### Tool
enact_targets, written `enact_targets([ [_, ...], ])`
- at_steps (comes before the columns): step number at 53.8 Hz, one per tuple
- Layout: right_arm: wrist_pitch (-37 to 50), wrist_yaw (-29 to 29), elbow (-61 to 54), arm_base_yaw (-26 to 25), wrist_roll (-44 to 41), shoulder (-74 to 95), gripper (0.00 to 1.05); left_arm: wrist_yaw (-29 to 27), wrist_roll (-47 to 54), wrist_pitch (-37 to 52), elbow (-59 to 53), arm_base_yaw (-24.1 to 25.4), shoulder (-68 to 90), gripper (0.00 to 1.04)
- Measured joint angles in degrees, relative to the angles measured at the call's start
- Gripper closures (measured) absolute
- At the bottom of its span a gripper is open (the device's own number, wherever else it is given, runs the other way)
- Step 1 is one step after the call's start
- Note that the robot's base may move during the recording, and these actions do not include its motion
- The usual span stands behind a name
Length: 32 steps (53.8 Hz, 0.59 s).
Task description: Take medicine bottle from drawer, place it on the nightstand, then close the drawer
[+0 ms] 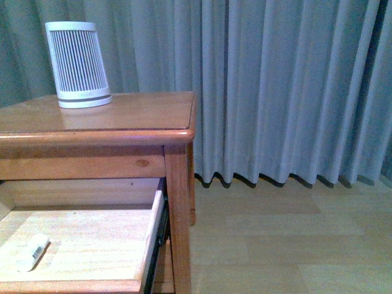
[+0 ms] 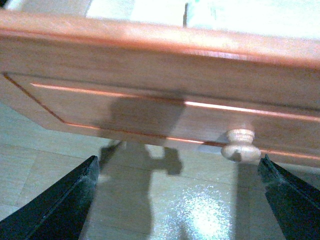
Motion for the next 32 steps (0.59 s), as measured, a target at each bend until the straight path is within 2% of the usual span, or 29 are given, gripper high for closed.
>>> enact_targets([
  [9, 0.0, 0.0, 0.0, 0.0, 0.0, 0.0, 0.07, 8.1, -3.1, -23.9, 5.9, -0.6, -24.1, 0.07],
  [11, 0.0, 0.0, 0.0, 0.0, 0.0, 0.0, 0.07, 9.3, -4.8, -30.8, 8.7, -1.7, -31.6, 0.07],
  [12, 0.0, 0.0, 0.0, 0.0, 0.0, 0.0, 0.07, 8.1, -5.0, -31.4, 9.2, -2.6, -34.4, 0.08],
  [15, 0.0, 0.0, 0.0, 0.0, 0.0, 0.0, 0.07, -3.3, -4.7, -27.5, 8.7, -9.2, -46.5, 0.24],
  [17, 0.0, 0.0, 0.0, 0.0, 0.0, 0.0, 0.07, -5.1, -4.5, -26.6, 7.8, -10.8, -51.3, 0.33],
  [21, 0.0, 0.0, 0.0, 0.0, 0.0, 0.0, 0.07, -6.7, -4.5, -26.1, 5.4, -11.0, -54.3, 0.47],
  [32, 0.0, 0.2, 0.0, 0.0, 0.0, 0.0, 0.07, -6.6, -4.3, -25.9, -0.9, -11.3, -58.3, 0.86],
])
